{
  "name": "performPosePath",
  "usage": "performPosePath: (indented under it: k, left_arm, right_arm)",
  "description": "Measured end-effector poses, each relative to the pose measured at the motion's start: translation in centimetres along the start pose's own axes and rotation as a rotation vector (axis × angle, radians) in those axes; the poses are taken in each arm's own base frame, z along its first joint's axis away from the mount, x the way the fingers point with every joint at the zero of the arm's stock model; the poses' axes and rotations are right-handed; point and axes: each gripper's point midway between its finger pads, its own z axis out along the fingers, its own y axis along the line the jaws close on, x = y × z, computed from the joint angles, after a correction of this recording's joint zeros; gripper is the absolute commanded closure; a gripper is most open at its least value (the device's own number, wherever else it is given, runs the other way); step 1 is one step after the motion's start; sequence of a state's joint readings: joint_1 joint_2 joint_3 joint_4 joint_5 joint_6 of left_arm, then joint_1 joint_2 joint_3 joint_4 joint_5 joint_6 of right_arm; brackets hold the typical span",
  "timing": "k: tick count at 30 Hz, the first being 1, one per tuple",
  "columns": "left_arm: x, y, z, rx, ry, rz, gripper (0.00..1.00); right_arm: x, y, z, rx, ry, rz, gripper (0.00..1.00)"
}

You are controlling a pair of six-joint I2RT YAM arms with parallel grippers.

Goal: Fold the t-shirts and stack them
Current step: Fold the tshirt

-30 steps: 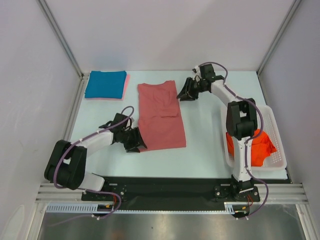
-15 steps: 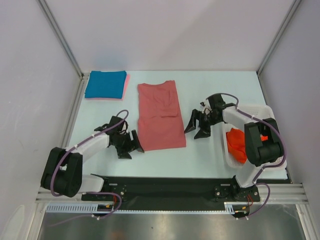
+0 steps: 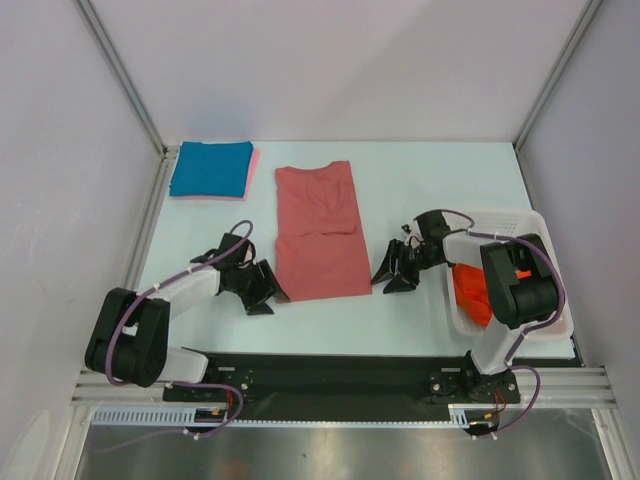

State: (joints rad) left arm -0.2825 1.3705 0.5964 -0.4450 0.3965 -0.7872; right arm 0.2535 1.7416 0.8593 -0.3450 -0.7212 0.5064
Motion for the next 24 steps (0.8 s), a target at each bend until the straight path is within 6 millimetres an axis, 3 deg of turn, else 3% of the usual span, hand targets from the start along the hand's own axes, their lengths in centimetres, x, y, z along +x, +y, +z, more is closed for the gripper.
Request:
performPosePath:
  k: [18, 21, 24]
  left_arm:
    - [-1.2, -1.1, 1.6, 0.038, -0.014, -0.111, 0.64]
    - [-1.4, -1.0, 1.6, 0.026, -0.026, -0.115, 0.64]
    - [-1.7, -0.8, 1.4, 0.015, -0.043, -0.116, 0.55]
  right_arm:
    - [-0.5, 0.1, 0.2, -0.019, -0.023, -0.009, 0.48]
    - [-0.4, 0.1, 0.2, -0.018, -0.022, -0.010, 0.46]
    - [-0.3, 0.1, 0.2, -0.023, -0.017, -0.008, 0.46]
